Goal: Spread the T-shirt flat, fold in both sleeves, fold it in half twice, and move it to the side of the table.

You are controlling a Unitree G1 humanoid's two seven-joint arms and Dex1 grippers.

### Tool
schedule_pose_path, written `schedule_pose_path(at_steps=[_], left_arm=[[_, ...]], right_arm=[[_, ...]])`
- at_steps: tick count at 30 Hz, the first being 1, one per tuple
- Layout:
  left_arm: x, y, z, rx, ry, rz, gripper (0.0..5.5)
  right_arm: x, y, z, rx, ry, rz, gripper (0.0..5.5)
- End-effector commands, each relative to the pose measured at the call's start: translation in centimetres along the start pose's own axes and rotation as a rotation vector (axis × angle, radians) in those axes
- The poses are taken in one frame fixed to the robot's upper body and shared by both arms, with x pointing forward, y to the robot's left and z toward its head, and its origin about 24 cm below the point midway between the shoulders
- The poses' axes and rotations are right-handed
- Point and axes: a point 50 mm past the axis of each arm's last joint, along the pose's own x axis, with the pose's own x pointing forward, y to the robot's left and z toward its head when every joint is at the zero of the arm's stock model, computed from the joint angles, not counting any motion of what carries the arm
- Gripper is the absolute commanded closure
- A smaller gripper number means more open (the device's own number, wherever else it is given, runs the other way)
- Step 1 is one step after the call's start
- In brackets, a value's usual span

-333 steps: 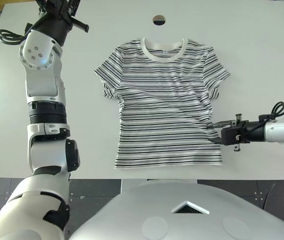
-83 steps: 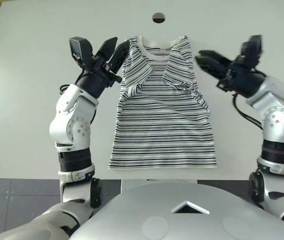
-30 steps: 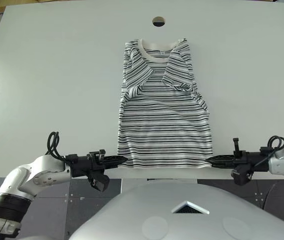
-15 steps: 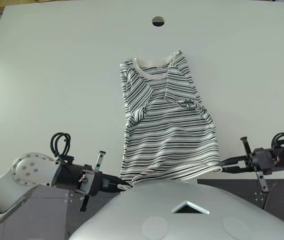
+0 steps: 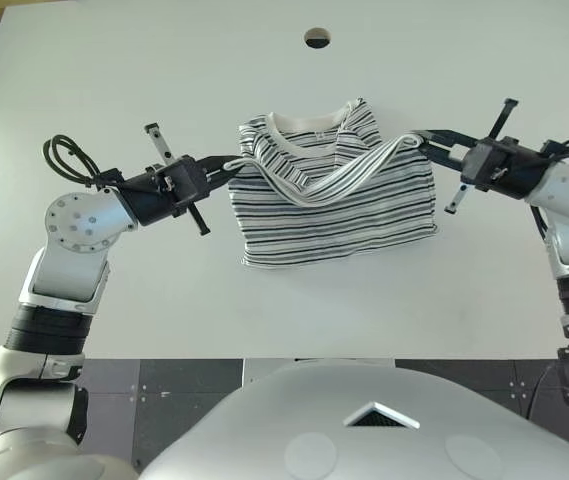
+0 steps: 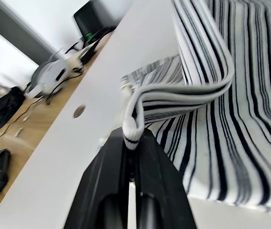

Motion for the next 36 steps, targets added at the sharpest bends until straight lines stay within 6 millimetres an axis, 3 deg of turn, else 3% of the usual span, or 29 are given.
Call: schedule_pose_path(at_steps=[1,10,14,17,20,23,25,27,30,32,36], left_arm=[[1.9,1.6,-2.0,0.049,0.07,0.047,5.39],[4.8,3.7,-4.8,-0.017,0.145,0.138,5.39],[4.8,3.5,-6.4,-0.092,0.21,0.142,4.7],[4.3,4.4,-7.6,-0.237,0.266,0.246,4.26],[3.1,6.0,-8.6,-0.41,0.308,0.408,3.98],[2.5,6.9,-8.4,-0.469,0.247,0.49,3.98],[3.0,7.0,-7.0,-0.426,0.11,0.457,3.98],[4.0,5.5,-4.8,-0.301,-0.035,0.314,3.98],[5.1,-1.5,-1.3,0.039,-0.144,-0.092,3.98],[4.6,-4.1,-1.3,0.18,-0.075,-0.254,3.98],[3.3,-5.5,-2.3,0.47,0.139,-0.435,3.98]], right_arm=[[2.6,-1.0,-1.8,-0.149,0.085,-0.04,5.4],[5.9,-1.2,-4.1,-0.195,0.198,-0.099,5.4],[6.7,-1.3,-4.6,-0.111,0.247,-0.139,4.59],[7.0,-2.0,-5.3,-0.016,0.332,-0.239,4.08],[6.7,-3.0,-6.3,0.049,0.455,-0.359,4.04],[6.7,-3.4,-6.1,0.028,0.45,-0.406,4.04],[7.1,-3.4,-5.1,-0.085,0.365,-0.38,4.04],[7.6,-2.6,-4.1,-0.225,0.266,-0.295,4.04],[8.0,0.1,-3.2,-0.435,0.158,-0.008,4.04],[7.8,0.7,-3.7,-0.507,0.194,0.105,4.04],[7.1,2.1,-4.2,-0.563,0.222,0.33,4.04]])
